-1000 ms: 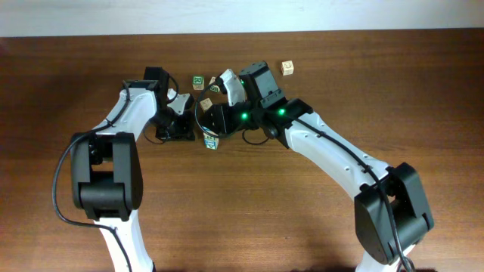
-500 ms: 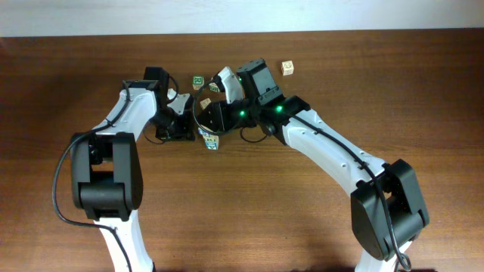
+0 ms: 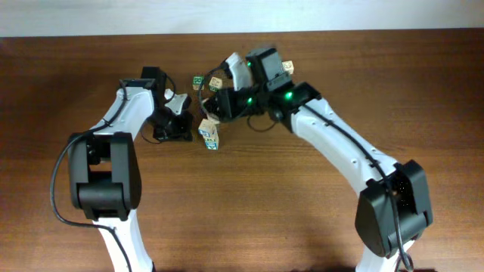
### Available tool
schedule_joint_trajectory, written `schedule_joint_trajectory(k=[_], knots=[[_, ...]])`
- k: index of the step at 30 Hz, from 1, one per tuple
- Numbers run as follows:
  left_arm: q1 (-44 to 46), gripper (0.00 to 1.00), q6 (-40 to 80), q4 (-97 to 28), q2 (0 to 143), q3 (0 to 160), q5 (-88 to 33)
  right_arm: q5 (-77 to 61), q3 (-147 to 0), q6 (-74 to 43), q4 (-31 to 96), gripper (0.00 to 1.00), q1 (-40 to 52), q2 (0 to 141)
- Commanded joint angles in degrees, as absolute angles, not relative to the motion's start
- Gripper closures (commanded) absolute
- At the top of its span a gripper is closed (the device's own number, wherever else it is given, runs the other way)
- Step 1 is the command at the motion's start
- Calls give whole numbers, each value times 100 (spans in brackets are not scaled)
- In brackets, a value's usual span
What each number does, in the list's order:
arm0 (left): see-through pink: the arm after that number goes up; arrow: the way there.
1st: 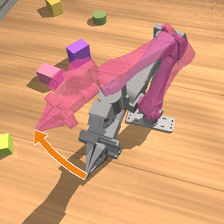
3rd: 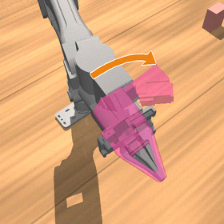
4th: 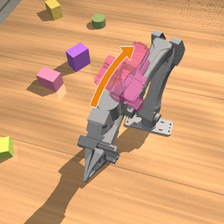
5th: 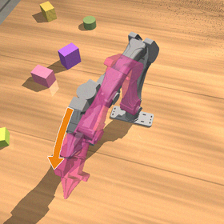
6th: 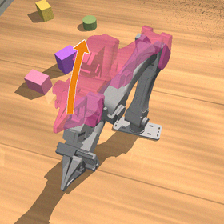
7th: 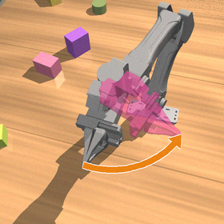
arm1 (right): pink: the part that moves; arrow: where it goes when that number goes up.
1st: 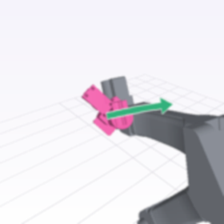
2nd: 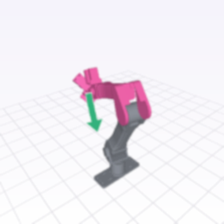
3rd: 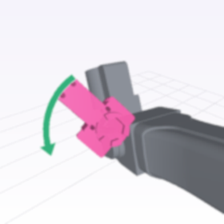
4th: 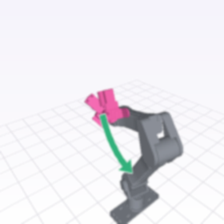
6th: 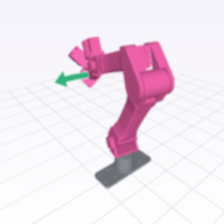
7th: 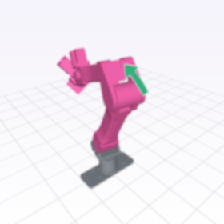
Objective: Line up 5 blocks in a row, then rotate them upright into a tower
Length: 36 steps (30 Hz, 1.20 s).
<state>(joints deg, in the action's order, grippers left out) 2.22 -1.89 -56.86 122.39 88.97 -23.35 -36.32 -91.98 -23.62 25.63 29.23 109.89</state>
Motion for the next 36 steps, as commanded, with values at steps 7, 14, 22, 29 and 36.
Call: schedule_joint_trajectory(k=[7, 14, 22, 29, 36], knots=[[-40, 100, -154, -6313, 11183, 9874, -1804, -3494, -10462, -1369, 4386, 54, 2143, 10355], [-40, 100, -154, -6497, 9883, 9874, -1481, -2375, -10462, -1214, 5203, 47, 1782, 9030], [-40, 67, -156, -6919, 8661, 9874, -891, -1107, -10462, -1111, 5970, 34, 1782, 7609], [-38, 1, -150, -7185, 8501, 9841, -893, 364, -10460, -1116, 6890, 2, 1782, 6543], [-38, 1, -150, -7170, 8501, 9841, -895, 569, -10460, -1116, 7290, 2, 1782, 6340]])
